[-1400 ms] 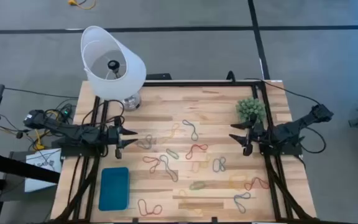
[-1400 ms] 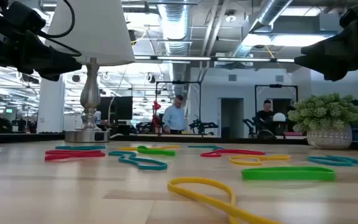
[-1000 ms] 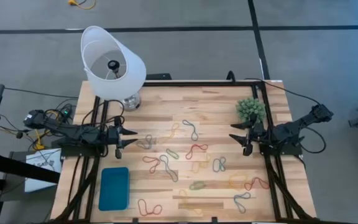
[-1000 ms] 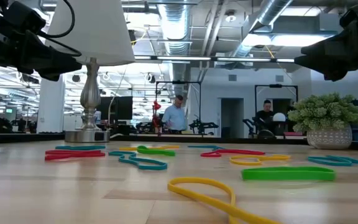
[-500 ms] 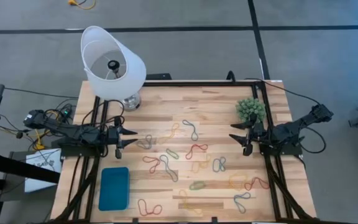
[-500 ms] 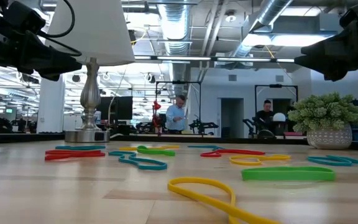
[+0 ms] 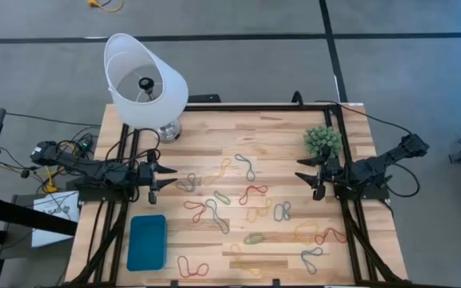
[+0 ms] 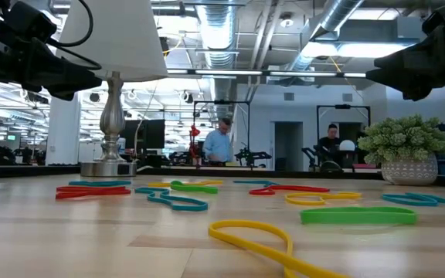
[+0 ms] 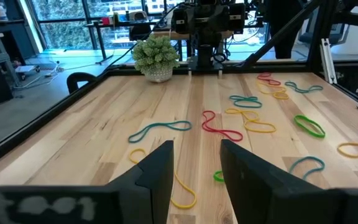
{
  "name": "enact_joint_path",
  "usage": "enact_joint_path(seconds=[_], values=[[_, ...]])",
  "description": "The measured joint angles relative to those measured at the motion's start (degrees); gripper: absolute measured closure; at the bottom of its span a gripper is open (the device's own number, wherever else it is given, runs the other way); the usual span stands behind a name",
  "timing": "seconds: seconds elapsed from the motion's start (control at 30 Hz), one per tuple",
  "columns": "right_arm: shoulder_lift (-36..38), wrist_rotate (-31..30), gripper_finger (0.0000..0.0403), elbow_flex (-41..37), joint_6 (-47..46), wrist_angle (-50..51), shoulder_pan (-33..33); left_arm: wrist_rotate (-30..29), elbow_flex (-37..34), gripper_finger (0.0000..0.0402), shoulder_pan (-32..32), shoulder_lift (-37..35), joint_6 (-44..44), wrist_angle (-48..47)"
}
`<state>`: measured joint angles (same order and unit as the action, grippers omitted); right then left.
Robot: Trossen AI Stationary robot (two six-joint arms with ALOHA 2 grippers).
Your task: Pick and place items into bin
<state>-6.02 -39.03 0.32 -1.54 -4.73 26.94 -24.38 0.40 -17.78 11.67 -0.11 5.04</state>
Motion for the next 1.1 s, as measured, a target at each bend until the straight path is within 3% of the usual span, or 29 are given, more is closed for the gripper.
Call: enact_joint_path(seconds=[1.1], values=[[0.0,0.0,0.0188,0.0,0.0,0.0,0.0,-1.1,0.0,0.0278,0.0,0.0,0.5,1.7]])
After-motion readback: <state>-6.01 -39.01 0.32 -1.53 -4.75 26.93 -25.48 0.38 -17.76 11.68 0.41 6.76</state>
